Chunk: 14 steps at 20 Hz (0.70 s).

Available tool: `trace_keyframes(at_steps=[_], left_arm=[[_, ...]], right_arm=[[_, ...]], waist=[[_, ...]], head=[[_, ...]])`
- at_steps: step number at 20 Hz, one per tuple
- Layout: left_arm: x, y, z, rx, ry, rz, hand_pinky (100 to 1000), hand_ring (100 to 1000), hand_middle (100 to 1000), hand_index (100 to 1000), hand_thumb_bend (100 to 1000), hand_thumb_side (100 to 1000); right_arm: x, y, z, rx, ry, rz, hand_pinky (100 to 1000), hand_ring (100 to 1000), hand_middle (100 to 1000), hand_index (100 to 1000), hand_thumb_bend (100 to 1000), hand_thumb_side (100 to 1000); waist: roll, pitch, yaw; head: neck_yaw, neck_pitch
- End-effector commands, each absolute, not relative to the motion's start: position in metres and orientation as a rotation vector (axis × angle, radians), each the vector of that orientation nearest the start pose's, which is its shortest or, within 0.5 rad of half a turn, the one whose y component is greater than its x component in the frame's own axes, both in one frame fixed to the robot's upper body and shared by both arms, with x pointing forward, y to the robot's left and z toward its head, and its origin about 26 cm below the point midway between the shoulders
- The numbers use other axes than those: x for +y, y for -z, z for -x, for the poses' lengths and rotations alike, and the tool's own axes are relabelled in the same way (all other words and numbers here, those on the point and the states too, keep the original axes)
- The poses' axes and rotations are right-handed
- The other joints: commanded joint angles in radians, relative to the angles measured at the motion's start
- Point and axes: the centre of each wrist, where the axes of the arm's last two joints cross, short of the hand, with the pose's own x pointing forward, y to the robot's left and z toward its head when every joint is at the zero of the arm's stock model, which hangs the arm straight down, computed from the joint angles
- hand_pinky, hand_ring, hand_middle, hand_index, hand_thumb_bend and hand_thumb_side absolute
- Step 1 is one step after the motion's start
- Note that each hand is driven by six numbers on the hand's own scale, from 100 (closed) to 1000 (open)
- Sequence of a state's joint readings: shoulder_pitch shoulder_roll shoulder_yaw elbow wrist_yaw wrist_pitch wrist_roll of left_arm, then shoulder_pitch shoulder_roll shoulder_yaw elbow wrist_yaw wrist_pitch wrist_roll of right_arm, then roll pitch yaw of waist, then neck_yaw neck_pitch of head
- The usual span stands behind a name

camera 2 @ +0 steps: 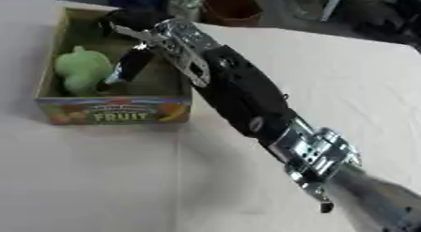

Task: Pick up objects on the table and place them in the box.

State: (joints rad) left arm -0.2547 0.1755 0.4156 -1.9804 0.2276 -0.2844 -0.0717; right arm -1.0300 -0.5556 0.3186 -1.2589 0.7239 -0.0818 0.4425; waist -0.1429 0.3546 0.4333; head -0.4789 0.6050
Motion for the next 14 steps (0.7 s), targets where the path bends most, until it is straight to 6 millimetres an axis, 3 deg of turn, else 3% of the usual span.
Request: trace_keyframes(at_steps=[1,3,4,5,6,7,8,9,11,12,14], left_arm=[[0.350,-0.193,-0.277,-2.578,-0.104,-0.232,446,414,459,575,100,749],[0.351,-0.193,-0.277,-2.574,-0.107,-0.240,446,414,460,576,100,748],[0.352,-0.192,-0.276,-2.569,-0.109,-0.245,445,414,460,576,100,746],[0.353,-0.191,-0.275,-2.565,-0.110,-0.249,445,414,460,576,100,746],[0.354,-0.190,-0.275,-2.563,-0.111,-0.253,445,415,460,576,100,745],[0.355,-0.190,-0.274,-2.561,-0.114,-0.257,445,415,460,577,100,745],[0.355,-0.189,-0.274,-2.559,-0.117,-0.261,446,415,460,577,100,746],[0.356,-0.189,-0.273,-2.556,-0.121,-0.266,446,415,460,577,100,746],[0.357,-0.188,-0.272,-2.551,-0.129,-0.273,446,415,460,577,100,747],[0.357,-0.187,-0.272,-2.547,-0.133,-0.276,446,415,460,577,100,747],[0.358,-0.186,-0.271,-2.542,-0.138,-0.282,446,416,460,577,100,747]], right_arm=[[-0.238,-0.326,-0.434,-1.731,-1.503,0.959,872,923,759,984,788,693],[-0.244,-0.333,-0.427,-1.791,-1.405,0.911,877,914,751,983,739,764],[-0.249,-0.338,-0.423,-1.822,-1.339,0.896,877,900,749,987,648,839],[-0.252,-0.341,-0.417,-1.850,-1.274,0.888,878,899,749,988,625,857],[-0.256,-0.344,-0.410,-1.873,-1.216,0.880,883,892,744,992,498,960],[-0.260,-0.347,-0.402,-1.895,-1.167,0.868,885,892,743,990,449,999],[-0.265,-0.351,-0.392,-1.923,-1.118,0.862,888,889,739,979,337,1000],[-0.269,-0.355,-0.381,-1.955,-1.072,0.857,890,889,739,977,315,1000],[-0.274,-0.361,-0.357,-2.030,-0.996,0.834,892,885,730,963,147,1000],[-0.275,-0.364,-0.342,-2.080,-0.955,0.808,890,880,724,959,100,1000],[-0.276,-0.366,-0.316,-2.170,-0.881,0.737,875,865,709,945,100,1000]], waist=[[0.016,-0.029,-0.005],[0.021,-0.036,-0.013],[0.024,-0.041,-0.020],[0.028,-0.046,-0.026],[0.033,-0.050,-0.033],[0.037,-0.054,-0.041],[0.041,-0.058,-0.050],[0.045,-0.061,-0.057],[0.049,-0.066,-0.070],[0.052,-0.069,-0.077],[0.058,-0.072,-0.089]], head=[[0.008,0.000],[0.013,0.002],[0.017,0.004],[0.020,0.005],[0.027,0.009],[0.034,0.011],[0.042,0.012],[0.048,0.013],[0.059,0.012],[0.066,0.011],[0.076,0.010]])
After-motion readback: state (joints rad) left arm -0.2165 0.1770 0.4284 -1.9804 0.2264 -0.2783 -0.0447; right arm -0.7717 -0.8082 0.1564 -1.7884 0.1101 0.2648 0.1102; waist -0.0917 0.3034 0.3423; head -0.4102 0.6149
